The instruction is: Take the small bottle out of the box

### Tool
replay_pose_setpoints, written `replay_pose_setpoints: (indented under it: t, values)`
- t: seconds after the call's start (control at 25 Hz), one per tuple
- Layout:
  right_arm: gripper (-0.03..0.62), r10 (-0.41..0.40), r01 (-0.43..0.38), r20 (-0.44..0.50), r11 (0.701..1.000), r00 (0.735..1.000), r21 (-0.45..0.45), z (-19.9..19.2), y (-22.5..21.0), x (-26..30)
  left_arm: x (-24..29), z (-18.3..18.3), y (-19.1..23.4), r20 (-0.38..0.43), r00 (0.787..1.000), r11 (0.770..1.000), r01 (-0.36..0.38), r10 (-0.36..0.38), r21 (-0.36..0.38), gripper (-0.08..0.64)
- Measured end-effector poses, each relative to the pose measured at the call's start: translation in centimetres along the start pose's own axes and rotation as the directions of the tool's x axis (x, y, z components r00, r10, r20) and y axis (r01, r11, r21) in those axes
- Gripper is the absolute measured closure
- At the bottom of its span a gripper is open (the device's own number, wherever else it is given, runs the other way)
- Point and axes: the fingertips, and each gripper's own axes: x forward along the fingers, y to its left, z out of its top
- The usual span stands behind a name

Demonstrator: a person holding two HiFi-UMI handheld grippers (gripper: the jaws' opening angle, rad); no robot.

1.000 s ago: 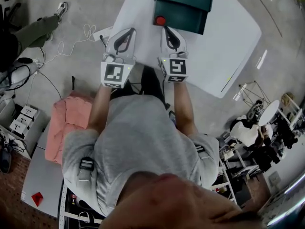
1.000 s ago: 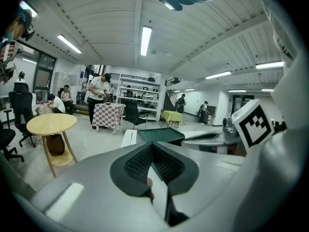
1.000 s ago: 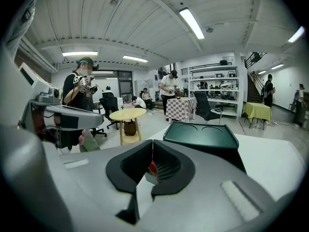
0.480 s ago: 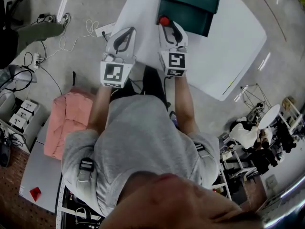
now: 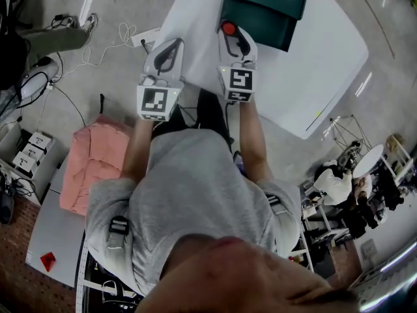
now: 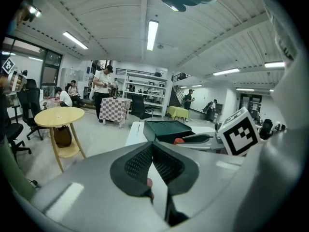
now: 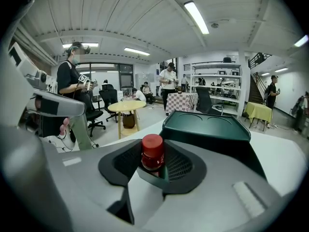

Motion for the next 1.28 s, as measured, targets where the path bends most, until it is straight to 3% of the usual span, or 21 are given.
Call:
replay_pose_setpoints:
  t: [0.48,1.28]
  values:
    - [0.456,0.006,-0.006,0.006,1.0,1.0,0.005,0.0,0.0,-0.2,-0.3,0.1,-0.2,0.005,1.0,1.0,0.002,-0.002,0.002,0.548]
    - [0.463,-0.027,0.025,0.089,0.999,0.996,0.021,4.0,-0.9,-2.7,-0.8,4.5,-1.0,0.071,0.997,0.998,0.024,-0.028,0.064,0.548]
